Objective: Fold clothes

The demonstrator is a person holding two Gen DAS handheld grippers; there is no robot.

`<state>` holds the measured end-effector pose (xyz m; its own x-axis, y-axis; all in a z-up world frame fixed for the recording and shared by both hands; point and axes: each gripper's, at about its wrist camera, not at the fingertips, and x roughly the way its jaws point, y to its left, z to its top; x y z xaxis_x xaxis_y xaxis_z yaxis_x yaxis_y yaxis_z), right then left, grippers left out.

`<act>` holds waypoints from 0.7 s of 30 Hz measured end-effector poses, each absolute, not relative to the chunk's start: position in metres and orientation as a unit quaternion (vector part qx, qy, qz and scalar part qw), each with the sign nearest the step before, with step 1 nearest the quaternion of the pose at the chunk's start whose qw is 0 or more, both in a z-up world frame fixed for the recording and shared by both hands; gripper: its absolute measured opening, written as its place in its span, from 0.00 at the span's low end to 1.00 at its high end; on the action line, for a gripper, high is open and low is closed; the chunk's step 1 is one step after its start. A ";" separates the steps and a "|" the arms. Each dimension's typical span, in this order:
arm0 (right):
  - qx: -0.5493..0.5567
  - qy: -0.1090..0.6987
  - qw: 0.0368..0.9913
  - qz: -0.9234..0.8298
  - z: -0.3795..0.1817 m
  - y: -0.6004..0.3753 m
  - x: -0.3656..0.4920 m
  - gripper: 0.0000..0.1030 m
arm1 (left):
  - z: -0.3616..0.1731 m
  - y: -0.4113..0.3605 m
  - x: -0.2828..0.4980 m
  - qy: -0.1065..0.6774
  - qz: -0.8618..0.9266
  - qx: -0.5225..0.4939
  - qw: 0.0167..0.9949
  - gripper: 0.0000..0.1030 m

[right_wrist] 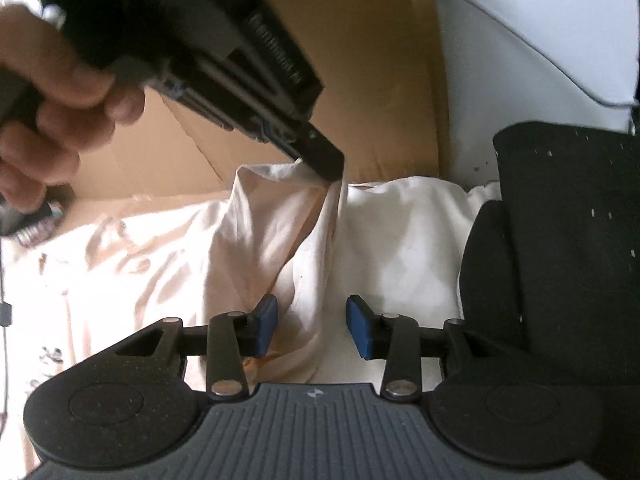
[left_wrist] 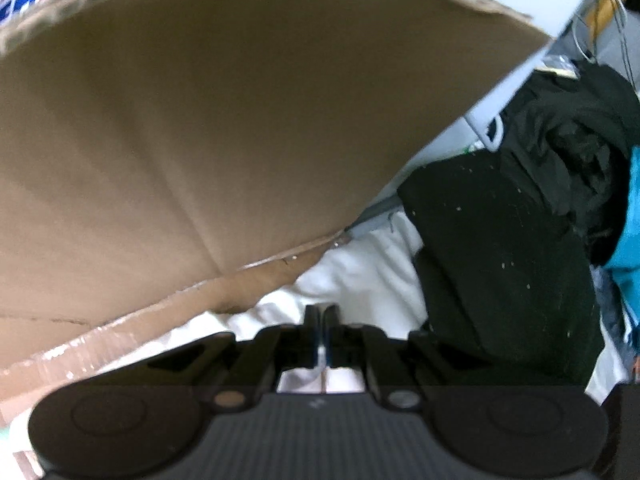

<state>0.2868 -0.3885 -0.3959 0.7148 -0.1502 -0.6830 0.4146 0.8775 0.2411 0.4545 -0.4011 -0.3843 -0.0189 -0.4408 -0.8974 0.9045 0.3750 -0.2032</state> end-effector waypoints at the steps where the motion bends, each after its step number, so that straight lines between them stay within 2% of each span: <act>1: 0.181 0.346 0.906 -0.161 -0.396 -0.387 0.287 0.38 | -0.384 -0.401 0.454 0.502 -0.508 0.229 0.662 0.04; 6: 0.149 0.349 0.904 -0.195 -0.392 -0.389 0.281 0.27 | -0.377 -0.401 0.445 0.489 -0.515 0.236 0.663 0.14; 7: 0.149 0.349 0.903 -0.203 -0.391 -0.390 0.277 0.20 | -0.374 -0.400 0.443 0.483 -0.518 0.244 0.663 0.17; 10: 0.148 0.349 0.898 -0.224 -0.389 -0.396 0.269 0.12 | -0.368 -0.398 0.436 0.467 -0.524 0.265 0.661 0.23; 15: 0.168 0.340 0.895 -0.236 -0.386 -0.404 0.254 0.12 | -0.368 -0.393 0.429 0.439 -0.522 0.311 0.662 0.36; 21: 0.207 0.316 0.900 -0.215 -0.379 -0.405 0.248 0.13 | -0.375 -0.389 0.428 0.435 -0.518 0.330 0.658 0.36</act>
